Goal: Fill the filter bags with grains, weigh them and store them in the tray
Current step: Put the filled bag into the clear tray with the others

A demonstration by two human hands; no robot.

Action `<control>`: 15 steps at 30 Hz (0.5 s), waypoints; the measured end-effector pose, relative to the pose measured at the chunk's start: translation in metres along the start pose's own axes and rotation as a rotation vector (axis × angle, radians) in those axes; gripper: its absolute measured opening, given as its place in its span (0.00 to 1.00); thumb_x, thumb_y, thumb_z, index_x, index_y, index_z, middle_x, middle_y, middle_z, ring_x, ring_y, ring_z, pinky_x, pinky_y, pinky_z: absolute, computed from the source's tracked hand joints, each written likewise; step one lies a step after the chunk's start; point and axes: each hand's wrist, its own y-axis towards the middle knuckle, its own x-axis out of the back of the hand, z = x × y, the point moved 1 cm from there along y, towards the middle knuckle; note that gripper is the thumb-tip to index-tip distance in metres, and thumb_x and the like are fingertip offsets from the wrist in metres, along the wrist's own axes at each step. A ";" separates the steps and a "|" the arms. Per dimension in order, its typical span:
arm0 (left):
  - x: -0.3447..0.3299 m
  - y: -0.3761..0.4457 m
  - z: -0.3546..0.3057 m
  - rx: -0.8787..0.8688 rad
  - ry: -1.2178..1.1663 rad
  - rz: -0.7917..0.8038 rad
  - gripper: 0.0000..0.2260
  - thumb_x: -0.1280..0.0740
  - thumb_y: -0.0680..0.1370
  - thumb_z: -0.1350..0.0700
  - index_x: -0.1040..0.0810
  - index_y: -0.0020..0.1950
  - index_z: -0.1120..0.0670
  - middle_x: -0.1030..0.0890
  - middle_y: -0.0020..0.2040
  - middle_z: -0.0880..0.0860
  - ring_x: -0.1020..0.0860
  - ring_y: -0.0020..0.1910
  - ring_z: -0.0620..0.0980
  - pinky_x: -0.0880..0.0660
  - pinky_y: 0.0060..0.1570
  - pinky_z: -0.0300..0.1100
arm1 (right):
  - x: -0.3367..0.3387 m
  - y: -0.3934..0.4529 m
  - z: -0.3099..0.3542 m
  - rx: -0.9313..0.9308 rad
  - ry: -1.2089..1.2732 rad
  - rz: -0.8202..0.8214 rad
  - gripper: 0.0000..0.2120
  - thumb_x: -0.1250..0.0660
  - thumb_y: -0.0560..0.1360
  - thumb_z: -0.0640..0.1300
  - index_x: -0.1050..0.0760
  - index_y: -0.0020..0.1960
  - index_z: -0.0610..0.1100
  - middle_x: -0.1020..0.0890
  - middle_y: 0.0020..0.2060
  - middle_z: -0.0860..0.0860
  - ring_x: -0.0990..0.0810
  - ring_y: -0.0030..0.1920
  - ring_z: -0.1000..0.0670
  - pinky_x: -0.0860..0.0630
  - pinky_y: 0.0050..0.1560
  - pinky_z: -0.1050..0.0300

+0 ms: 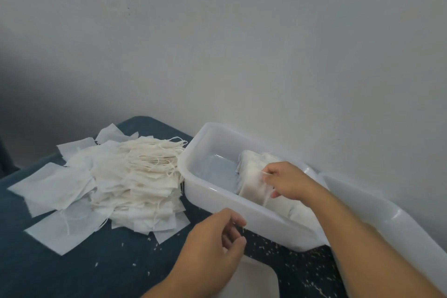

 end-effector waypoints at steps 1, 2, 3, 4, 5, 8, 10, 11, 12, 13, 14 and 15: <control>0.000 0.000 0.000 -0.007 -0.005 -0.020 0.09 0.29 0.77 0.51 0.24 0.52 0.37 0.19 0.45 0.36 0.21 0.42 0.38 0.26 0.43 0.30 | -0.001 0.003 -0.001 -0.016 -0.012 0.033 0.10 0.37 0.84 0.45 0.18 0.49 0.46 0.16 0.48 0.48 0.13 0.40 0.50 0.16 0.53 0.49; 0.000 0.001 -0.001 -0.008 -0.011 -0.037 0.09 0.29 0.77 0.52 0.23 0.52 0.37 0.19 0.45 0.36 0.21 0.41 0.39 0.26 0.43 0.30 | -0.003 0.005 -0.001 -0.029 -0.037 0.058 0.10 0.37 0.84 0.45 0.18 0.48 0.47 0.16 0.47 0.49 0.13 0.39 0.52 0.15 0.51 0.53; 0.000 0.001 -0.001 -0.004 -0.021 -0.049 0.09 0.29 0.77 0.52 0.23 0.52 0.38 0.19 0.45 0.37 0.21 0.41 0.39 0.26 0.43 0.30 | -0.004 0.006 -0.002 -0.042 -0.069 0.074 0.09 0.37 0.83 0.44 0.19 0.48 0.48 0.17 0.46 0.50 0.13 0.37 0.53 0.16 0.48 0.56; 0.001 0.001 0.000 -0.001 -0.029 -0.058 0.09 0.29 0.77 0.52 0.23 0.52 0.39 0.19 0.44 0.37 0.21 0.40 0.40 0.26 0.43 0.30 | -0.006 0.008 -0.003 -0.055 -0.104 0.083 0.09 0.37 0.83 0.43 0.19 0.48 0.49 0.17 0.46 0.51 0.13 0.37 0.53 0.17 0.47 0.57; 0.001 0.001 0.001 0.001 -0.035 -0.061 0.09 0.29 0.77 0.53 0.23 0.52 0.39 0.19 0.44 0.38 0.21 0.40 0.40 0.26 0.43 0.30 | -0.008 0.009 -0.003 -0.068 -0.146 0.090 0.08 0.37 0.82 0.41 0.20 0.50 0.49 0.17 0.48 0.51 0.13 0.39 0.52 0.16 0.48 0.56; 0.002 0.001 0.001 0.003 -0.048 -0.063 0.09 0.29 0.77 0.53 0.23 0.51 0.39 0.19 0.43 0.38 0.22 0.39 0.40 0.25 0.44 0.32 | -0.011 0.016 -0.005 -0.085 -0.219 0.058 0.10 0.37 0.79 0.38 0.19 0.54 0.48 0.17 0.48 0.53 0.13 0.43 0.49 0.17 0.50 0.54; 0.003 0.001 0.001 0.010 -0.051 -0.066 0.09 0.30 0.77 0.53 0.24 0.51 0.39 0.19 0.44 0.38 0.22 0.39 0.40 0.25 0.44 0.32 | -0.008 0.020 -0.004 -0.110 -0.147 0.028 0.11 0.36 0.78 0.37 0.19 0.51 0.50 0.19 0.46 0.57 0.13 0.41 0.50 0.17 0.46 0.59; 0.003 0.001 0.001 0.010 -0.052 -0.068 0.08 0.30 0.77 0.52 0.24 0.51 0.38 0.19 0.44 0.38 0.22 0.39 0.40 0.24 0.44 0.33 | -0.006 0.021 -0.002 -0.121 -0.115 0.030 0.11 0.35 0.77 0.37 0.18 0.52 0.50 0.18 0.46 0.56 0.13 0.42 0.50 0.17 0.46 0.59; 0.003 0.000 0.000 0.004 -0.052 -0.070 0.08 0.30 0.77 0.52 0.24 0.51 0.38 0.19 0.44 0.38 0.22 0.40 0.40 0.24 0.44 0.33 | -0.004 0.022 -0.001 -0.129 -0.106 0.046 0.13 0.35 0.77 0.38 0.18 0.56 0.49 0.17 0.49 0.54 0.13 0.44 0.50 0.17 0.49 0.58; 0.003 0.000 0.000 0.000 -0.057 -0.068 0.08 0.31 0.77 0.52 0.24 0.51 0.38 0.19 0.44 0.38 0.21 0.40 0.40 0.23 0.45 0.34 | -0.002 0.021 0.000 -0.127 -0.150 0.064 0.16 0.34 0.76 0.39 0.19 0.61 0.48 0.17 0.54 0.52 0.13 0.50 0.49 0.18 0.55 0.56; 0.003 0.000 -0.001 -0.005 -0.062 -0.068 0.08 0.31 0.77 0.52 0.24 0.51 0.38 0.19 0.44 0.39 0.21 0.40 0.41 0.23 0.45 0.35 | 0.001 0.021 0.003 -0.120 -0.228 0.055 0.18 0.34 0.77 0.40 0.21 0.66 0.48 0.18 0.60 0.51 0.16 0.56 0.48 0.21 0.60 0.56; 0.003 -0.002 -0.002 0.000 -0.075 -0.062 0.08 0.32 0.77 0.52 0.24 0.51 0.39 0.19 0.44 0.39 0.21 0.40 0.40 0.22 0.45 0.36 | 0.002 0.019 0.008 -0.095 -0.307 -0.002 0.20 0.33 0.78 0.42 0.23 0.69 0.48 0.20 0.64 0.50 0.19 0.62 0.47 0.24 0.62 0.56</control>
